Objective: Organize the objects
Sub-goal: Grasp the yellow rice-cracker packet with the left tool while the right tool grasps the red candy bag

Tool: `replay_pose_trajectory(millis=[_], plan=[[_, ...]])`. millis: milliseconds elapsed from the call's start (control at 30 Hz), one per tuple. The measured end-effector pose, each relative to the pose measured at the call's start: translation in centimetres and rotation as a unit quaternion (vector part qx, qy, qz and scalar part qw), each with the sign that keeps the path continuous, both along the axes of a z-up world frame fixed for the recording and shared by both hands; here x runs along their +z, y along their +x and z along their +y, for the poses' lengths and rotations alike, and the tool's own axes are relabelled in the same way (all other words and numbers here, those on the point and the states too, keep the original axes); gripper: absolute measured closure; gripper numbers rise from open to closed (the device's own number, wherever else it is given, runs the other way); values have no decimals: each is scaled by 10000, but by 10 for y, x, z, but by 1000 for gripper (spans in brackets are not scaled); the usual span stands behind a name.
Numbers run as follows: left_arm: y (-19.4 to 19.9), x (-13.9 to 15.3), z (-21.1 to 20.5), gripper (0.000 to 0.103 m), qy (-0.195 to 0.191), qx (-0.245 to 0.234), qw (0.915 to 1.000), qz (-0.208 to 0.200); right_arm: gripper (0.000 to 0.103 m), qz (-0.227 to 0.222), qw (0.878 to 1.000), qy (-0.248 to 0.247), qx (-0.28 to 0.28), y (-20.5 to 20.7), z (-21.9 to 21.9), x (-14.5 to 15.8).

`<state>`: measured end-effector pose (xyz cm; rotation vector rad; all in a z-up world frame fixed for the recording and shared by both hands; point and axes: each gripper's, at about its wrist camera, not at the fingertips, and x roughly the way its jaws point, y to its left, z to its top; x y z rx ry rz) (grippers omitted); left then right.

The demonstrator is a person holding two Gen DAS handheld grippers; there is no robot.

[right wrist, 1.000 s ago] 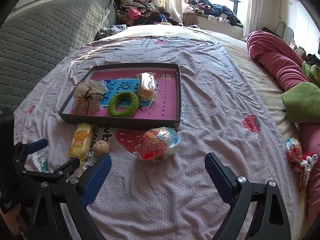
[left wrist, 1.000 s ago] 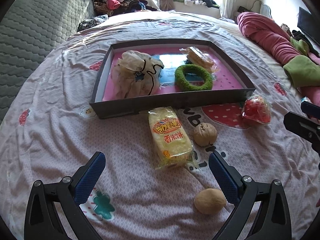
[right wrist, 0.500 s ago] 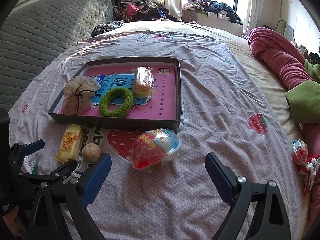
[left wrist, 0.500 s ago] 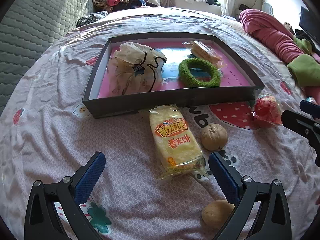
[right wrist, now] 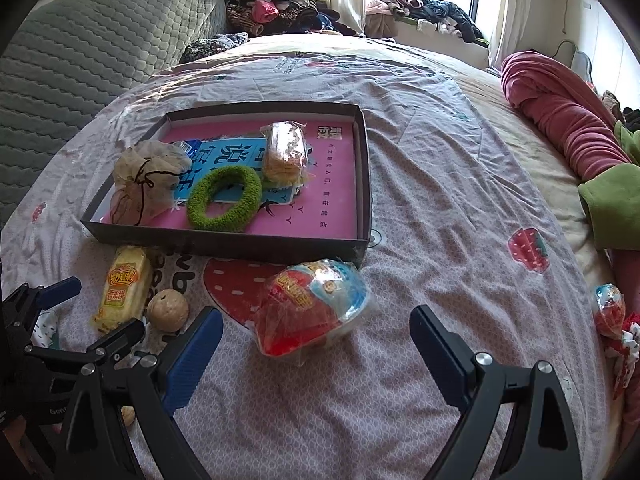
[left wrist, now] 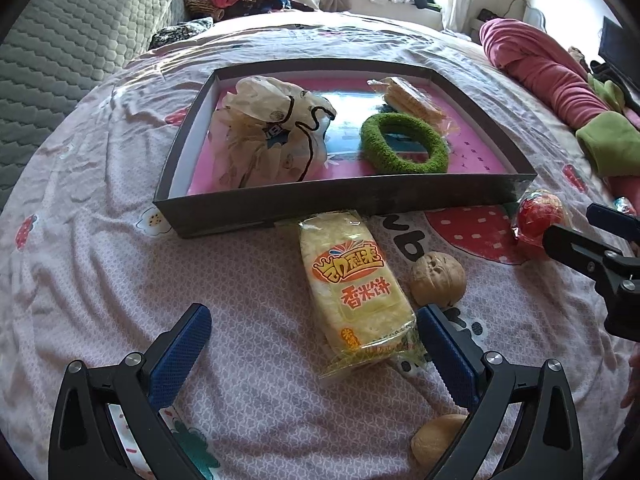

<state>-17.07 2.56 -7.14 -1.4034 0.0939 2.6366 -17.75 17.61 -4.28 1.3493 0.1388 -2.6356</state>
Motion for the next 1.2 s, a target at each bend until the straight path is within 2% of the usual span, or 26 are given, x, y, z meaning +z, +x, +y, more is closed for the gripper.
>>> replay_pose_trajectory(millis=[300, 467, 633, 867, 1200], plan=[[-7, -6, 0, 9, 62, -44, 9999, -89, 9, 12, 10000, 16, 12, -9, -4, -5], [-6, -6, 2, 29, 96, -111, 9998, -106, 16, 5, 10000, 44, -3, -13, -7, -9], [-6, -5, 0, 40, 148, -125, 9997, -123, 31, -93, 9999, 61, -62, -18, -8, -16], [-7, -4, 2, 55, 246, -267, 9992, -159, 36, -116, 9999, -15, -120, -22, -7, -18], [-6, -4, 3, 59, 378, -371, 9984, -197, 39, -74, 9999, 46, -86, -20, -9, -17]])
